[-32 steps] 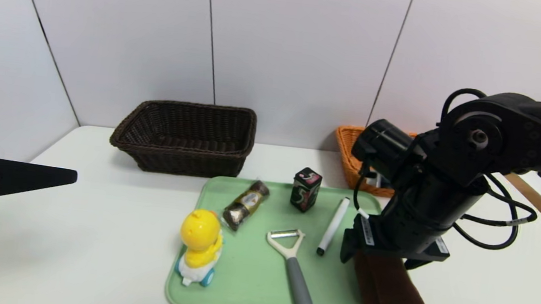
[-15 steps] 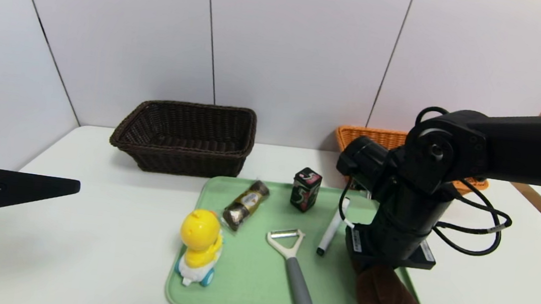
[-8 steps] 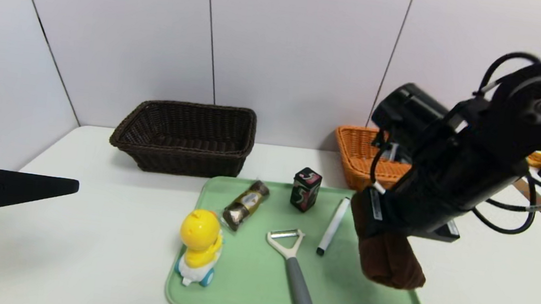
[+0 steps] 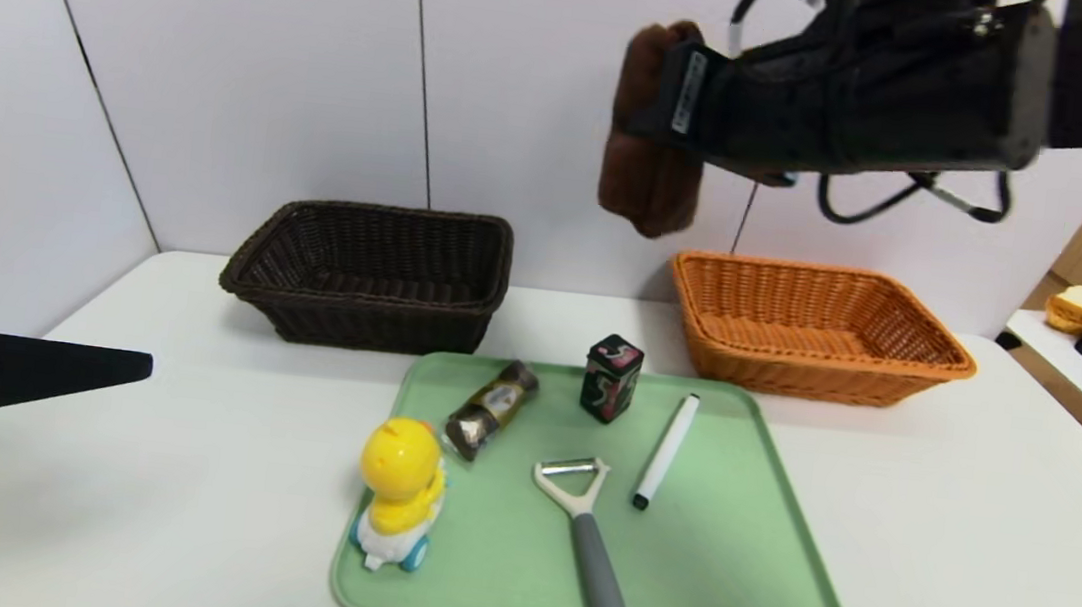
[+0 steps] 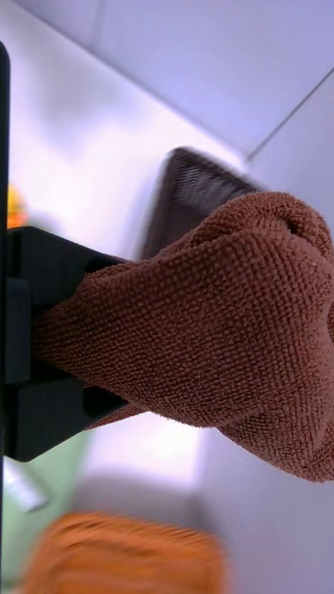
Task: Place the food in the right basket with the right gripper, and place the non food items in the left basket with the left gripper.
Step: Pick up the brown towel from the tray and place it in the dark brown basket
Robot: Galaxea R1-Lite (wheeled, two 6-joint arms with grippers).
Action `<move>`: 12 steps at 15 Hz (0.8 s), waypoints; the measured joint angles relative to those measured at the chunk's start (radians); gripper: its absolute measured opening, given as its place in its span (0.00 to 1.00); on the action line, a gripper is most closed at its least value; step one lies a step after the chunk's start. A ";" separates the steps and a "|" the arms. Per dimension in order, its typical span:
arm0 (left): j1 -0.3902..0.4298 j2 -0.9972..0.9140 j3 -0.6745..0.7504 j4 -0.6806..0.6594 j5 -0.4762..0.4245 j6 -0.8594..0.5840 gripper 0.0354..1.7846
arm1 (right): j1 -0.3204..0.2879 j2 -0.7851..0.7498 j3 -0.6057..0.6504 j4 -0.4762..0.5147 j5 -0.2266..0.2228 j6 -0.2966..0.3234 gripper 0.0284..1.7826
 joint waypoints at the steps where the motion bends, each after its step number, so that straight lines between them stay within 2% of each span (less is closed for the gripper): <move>1: 0.000 -0.001 0.000 -0.001 0.006 -0.002 0.94 | 0.012 0.041 0.002 -0.125 -0.011 -0.032 0.18; 4: 0.000 -0.008 -0.003 -0.003 0.013 -0.015 0.94 | 0.030 0.167 0.003 -0.471 -0.021 -0.093 0.18; 7: 0.001 -0.027 0.009 0.000 0.034 -0.014 0.94 | 0.034 0.314 0.002 -0.775 -0.017 -0.107 0.18; 9: 0.003 -0.033 0.022 0.000 0.044 -0.014 0.94 | 0.034 0.403 0.001 -0.897 -0.012 -0.106 0.18; 12: 0.015 -0.041 0.040 0.000 0.045 -0.014 0.94 | 0.044 0.498 0.000 -0.940 0.041 -0.104 0.18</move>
